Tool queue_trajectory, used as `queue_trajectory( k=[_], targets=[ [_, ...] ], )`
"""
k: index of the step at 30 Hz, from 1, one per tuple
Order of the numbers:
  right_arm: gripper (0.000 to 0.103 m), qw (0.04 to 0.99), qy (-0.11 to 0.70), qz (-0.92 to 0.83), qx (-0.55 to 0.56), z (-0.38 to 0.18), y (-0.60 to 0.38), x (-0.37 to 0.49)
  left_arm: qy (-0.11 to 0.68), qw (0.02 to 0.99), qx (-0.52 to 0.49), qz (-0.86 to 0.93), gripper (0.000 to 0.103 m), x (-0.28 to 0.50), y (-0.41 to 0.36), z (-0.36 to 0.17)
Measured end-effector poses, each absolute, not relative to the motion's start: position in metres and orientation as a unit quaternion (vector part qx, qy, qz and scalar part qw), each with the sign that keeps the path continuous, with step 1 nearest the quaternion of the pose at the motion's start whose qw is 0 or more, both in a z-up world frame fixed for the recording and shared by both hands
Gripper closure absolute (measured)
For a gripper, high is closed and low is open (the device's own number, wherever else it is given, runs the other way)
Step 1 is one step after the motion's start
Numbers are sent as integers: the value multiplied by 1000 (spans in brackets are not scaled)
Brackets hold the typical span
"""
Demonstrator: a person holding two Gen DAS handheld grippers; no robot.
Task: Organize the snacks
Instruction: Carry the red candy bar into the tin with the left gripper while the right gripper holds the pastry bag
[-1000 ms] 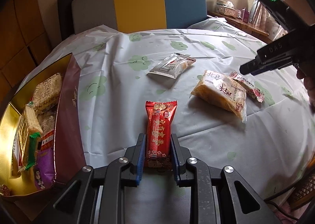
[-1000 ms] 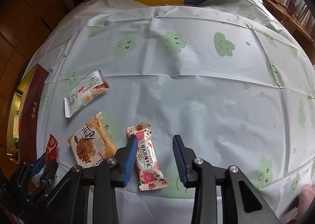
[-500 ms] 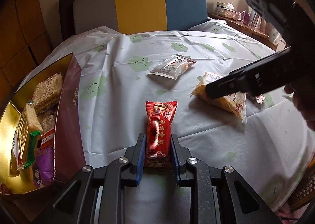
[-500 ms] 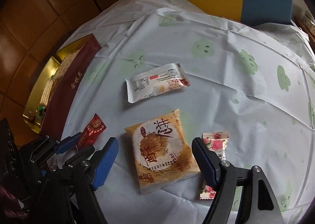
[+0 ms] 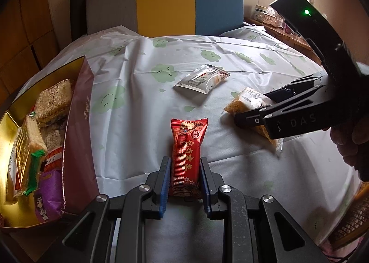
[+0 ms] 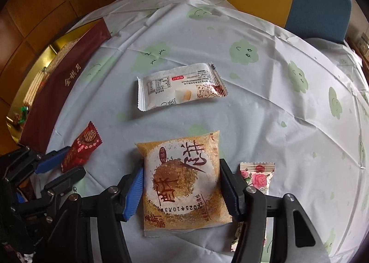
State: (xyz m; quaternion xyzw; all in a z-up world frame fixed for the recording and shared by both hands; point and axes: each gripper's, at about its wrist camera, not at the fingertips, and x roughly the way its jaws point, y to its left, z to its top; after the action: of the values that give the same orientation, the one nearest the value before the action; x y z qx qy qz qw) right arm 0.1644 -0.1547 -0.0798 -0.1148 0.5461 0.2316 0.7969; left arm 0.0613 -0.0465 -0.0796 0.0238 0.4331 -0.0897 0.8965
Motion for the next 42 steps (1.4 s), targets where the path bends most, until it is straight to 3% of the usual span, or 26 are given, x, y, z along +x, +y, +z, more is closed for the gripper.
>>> queue_trajectory(
  k=[8,21,33,42],
  targets=[
    [41,798,541,235,-122,-82,-154,164,445,891,10,-95,79,60,-46,-69],
    [41,803,531,236,-132,-81,-154,160,399,913,8,-86,79,44,-44,-20],
    [41,809,516,234,-155,-80,-152,155,362,923,-109,72,79,38,77,18],
    [41,811,513,232,-156,-79,-150,153,396,887,-166,170,77,28,159,-21]
  ],
)
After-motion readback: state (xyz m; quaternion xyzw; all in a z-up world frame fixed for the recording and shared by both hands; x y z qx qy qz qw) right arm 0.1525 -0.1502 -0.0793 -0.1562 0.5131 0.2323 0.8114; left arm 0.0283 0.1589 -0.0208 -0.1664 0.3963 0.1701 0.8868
